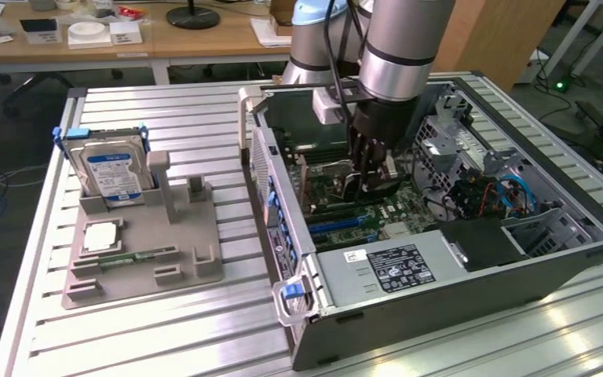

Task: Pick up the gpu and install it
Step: 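Insert the gpu into the slot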

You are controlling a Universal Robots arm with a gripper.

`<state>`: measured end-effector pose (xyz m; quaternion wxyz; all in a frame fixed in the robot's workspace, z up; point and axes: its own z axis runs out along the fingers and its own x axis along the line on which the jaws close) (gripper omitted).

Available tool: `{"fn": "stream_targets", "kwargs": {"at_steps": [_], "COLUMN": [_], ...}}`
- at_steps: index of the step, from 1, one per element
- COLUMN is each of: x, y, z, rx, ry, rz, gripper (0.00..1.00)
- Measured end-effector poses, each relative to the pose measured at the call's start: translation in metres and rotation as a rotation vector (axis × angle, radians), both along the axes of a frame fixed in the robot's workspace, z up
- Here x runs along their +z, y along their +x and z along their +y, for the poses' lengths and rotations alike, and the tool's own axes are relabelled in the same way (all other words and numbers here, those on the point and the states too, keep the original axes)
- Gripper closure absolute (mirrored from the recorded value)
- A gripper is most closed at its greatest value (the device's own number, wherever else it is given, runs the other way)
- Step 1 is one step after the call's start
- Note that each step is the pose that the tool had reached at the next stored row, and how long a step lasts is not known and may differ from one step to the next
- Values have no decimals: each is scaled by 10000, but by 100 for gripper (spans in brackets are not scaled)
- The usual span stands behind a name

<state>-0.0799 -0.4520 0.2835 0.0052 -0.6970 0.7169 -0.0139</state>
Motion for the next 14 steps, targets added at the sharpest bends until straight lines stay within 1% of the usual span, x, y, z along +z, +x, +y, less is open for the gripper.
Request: {"fn": "stream_targets", "kwargs": {"at_steps": [1,4,8,9,11,12,14], "x": [-10,-27,-28,-28,-31,-33,-33], "y": [-1,-2,-1,0,-1,-1,-1], "z": [0,0,0,-10,-37,-46,-46], "rx": [0,-1,-1,2,0,0,-1], "ry": [48,225,238,266,364,395,396], "rz": [-1,-2,-1,-1,-1,-1,-1], "gripper": [73,73,73,73,73,73,73]}}
